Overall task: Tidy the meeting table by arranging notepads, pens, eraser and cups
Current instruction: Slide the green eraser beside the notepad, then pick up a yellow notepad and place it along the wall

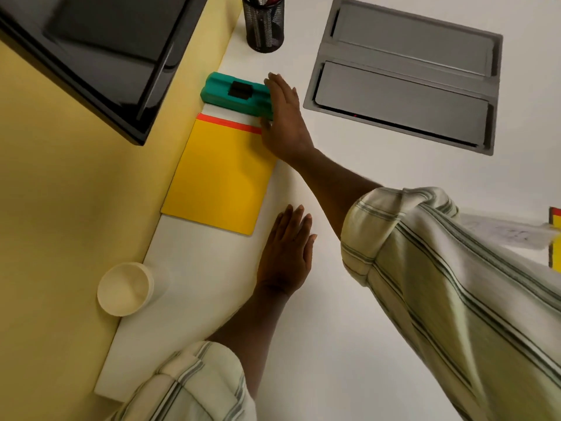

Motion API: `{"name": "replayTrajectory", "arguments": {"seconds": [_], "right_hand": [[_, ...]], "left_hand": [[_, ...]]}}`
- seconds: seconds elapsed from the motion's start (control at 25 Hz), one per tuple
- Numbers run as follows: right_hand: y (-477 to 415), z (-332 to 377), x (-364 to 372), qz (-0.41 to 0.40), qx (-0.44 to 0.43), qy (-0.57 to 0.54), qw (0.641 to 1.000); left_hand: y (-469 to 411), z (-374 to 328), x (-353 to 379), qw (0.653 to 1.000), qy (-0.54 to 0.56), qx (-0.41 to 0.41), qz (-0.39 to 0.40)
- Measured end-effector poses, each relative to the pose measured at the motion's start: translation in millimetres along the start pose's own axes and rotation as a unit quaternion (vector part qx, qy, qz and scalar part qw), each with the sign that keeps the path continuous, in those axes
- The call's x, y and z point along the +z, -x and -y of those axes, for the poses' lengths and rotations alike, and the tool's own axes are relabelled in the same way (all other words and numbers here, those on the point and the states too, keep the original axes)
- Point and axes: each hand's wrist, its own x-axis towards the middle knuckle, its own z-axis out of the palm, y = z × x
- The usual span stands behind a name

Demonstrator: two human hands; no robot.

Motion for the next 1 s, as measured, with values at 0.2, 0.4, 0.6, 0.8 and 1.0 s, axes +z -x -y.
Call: {"name": "replayTrajectory", "arguments": {"seconds": [0.2,0.4,0.6,0.8,1.0], "right_hand": [[62,-8,-17,-0.025,0.027,0.009,0.999],[136,-16,-38,-0.078,0.035,0.041,0.995],[203,-28,-54,-0.123,0.045,0.075,0.989],[272,-25,-73,-0.172,0.099,0.119,0.973],[319,-14,-90,-0.181,0.181,0.155,0.954]], "left_hand": [[1,3,0,1.000,-0.020,0.014,0.010],[2,1,-1,0.999,-0.001,0.014,0.033],[8,-4,-4,0.999,0.010,-0.006,0.030],[32,-48,-16,0.994,0.097,-0.048,0.006],[51,-75,-22,0.990,0.141,-0.001,0.024]]}}
